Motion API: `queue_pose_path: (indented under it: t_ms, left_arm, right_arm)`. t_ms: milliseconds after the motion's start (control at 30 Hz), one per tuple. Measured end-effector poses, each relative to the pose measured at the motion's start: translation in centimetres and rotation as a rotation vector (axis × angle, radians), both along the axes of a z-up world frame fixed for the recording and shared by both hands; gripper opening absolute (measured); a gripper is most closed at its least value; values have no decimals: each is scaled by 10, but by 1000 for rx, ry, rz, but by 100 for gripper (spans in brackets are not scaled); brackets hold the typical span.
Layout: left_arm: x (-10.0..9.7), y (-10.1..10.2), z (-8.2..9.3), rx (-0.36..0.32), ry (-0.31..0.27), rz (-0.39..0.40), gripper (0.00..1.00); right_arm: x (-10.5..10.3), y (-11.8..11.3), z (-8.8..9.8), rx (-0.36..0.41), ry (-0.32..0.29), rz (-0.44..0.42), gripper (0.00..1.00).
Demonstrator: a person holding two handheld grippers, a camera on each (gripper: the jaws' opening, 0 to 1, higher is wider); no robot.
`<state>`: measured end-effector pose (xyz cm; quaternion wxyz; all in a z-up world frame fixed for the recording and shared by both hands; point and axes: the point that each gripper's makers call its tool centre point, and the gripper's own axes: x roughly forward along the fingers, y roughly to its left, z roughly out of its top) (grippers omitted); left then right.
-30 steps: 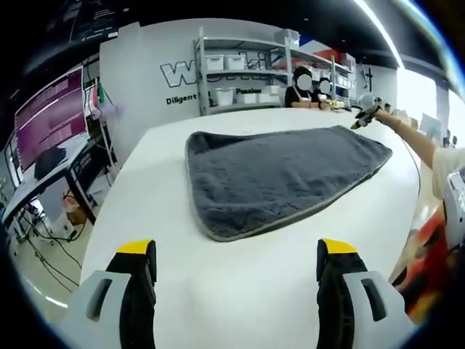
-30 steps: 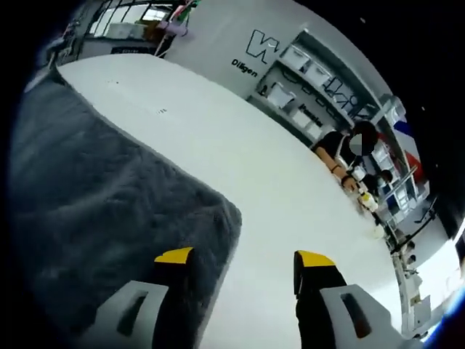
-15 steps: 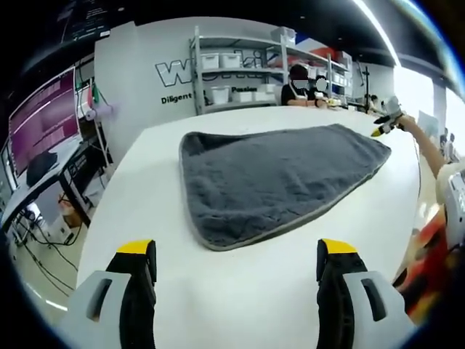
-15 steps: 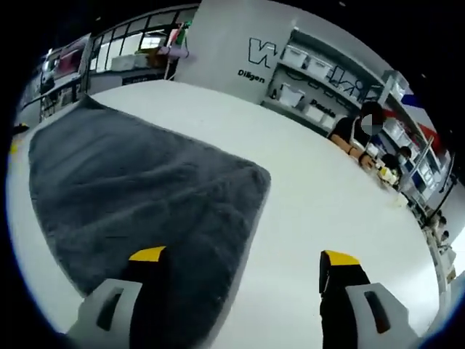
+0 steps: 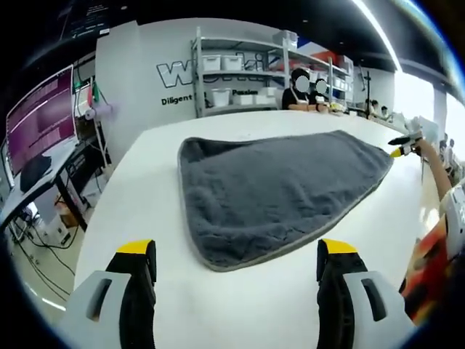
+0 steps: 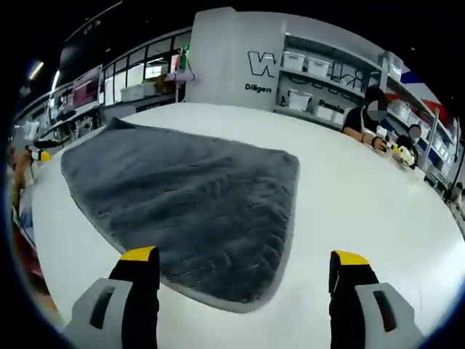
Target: Fold the towel on the table until its edges align and the towel forms a compact rectangular stack.
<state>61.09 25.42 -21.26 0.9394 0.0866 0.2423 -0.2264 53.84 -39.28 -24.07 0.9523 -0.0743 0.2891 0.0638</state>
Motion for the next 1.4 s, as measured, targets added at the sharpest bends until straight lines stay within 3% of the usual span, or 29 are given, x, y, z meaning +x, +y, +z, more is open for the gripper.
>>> queue_pose_path:
  t_ms: [100,267,567,767,933,1133,1400]
  left_arm:
    - [13,-7,10,5,-18,-21,90]
    - [47,-29,25,-61,-14,-107,89]
    - [108,-63,42,-130,-47,-149,88]
    - [143,-89,35,-198,-23,-164,87]
    - [180,-90,24,-197,-24,-102,87]
    - [226,-91,9,-245,-14,-13,86]
    - [252,-101,-13,-160,9,35,85]
  right_arm:
    - [-6,6,3,11,-21,10,99]
    - [-14,16,5,4,-43,16,99]
    - [-26,29,15,3,-82,27,98]
    - [-35,34,15,-3,-91,24,97]
    - [-41,36,16,-4,-97,22,96]
    - [-50,36,13,-10,-90,15,96]
    - [-51,32,12,2,-88,2,95]
